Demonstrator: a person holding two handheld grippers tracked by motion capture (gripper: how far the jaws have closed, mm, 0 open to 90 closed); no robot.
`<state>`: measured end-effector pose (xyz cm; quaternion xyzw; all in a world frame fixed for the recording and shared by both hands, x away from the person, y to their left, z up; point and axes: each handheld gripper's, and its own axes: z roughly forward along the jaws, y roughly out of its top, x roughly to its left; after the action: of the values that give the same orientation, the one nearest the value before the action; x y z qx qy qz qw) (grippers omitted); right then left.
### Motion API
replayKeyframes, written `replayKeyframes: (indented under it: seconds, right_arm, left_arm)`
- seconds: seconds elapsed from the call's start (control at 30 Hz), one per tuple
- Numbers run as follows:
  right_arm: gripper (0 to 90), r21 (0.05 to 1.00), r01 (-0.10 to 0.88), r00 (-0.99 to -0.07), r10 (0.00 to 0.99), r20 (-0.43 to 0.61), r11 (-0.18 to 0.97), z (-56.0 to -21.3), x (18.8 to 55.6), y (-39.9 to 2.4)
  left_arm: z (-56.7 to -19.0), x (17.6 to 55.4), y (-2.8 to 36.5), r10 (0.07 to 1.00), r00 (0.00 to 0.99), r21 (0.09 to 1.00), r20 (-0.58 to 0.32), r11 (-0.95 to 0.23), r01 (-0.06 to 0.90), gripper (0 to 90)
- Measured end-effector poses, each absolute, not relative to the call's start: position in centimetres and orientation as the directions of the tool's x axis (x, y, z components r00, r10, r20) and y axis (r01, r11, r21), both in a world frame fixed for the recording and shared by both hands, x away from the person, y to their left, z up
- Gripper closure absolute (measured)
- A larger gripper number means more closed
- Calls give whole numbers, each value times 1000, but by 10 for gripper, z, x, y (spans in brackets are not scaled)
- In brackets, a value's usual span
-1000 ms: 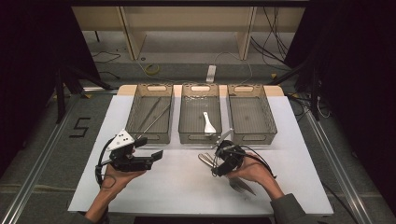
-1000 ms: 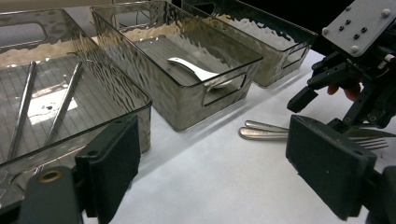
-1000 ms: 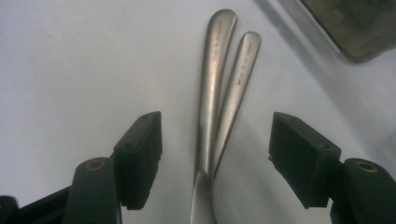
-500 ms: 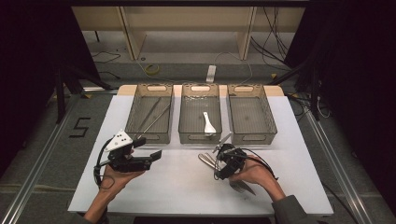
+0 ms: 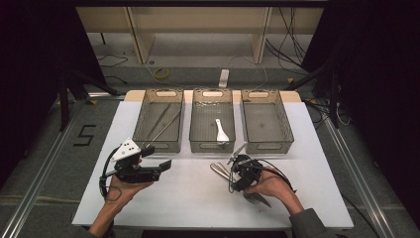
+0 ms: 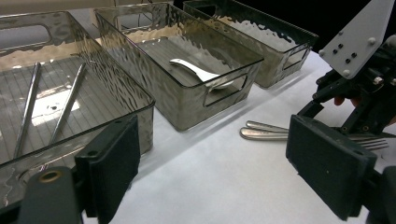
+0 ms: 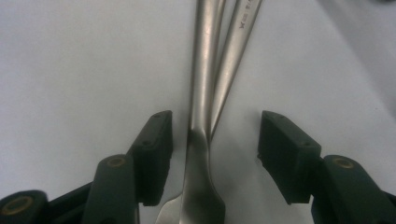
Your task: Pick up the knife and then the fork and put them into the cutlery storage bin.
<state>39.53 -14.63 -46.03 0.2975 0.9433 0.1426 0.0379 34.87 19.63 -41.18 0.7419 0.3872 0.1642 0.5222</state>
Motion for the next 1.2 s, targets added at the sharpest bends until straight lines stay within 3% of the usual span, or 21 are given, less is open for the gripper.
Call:
replayKeyframes:
  seconds: [1.2]
  right_arm:
    - [678,281,523,-838,546,-1,804,-459,392,-145]
  left_arm:
    - [-412,347,195,739,657,904,-149,-168,394,174]
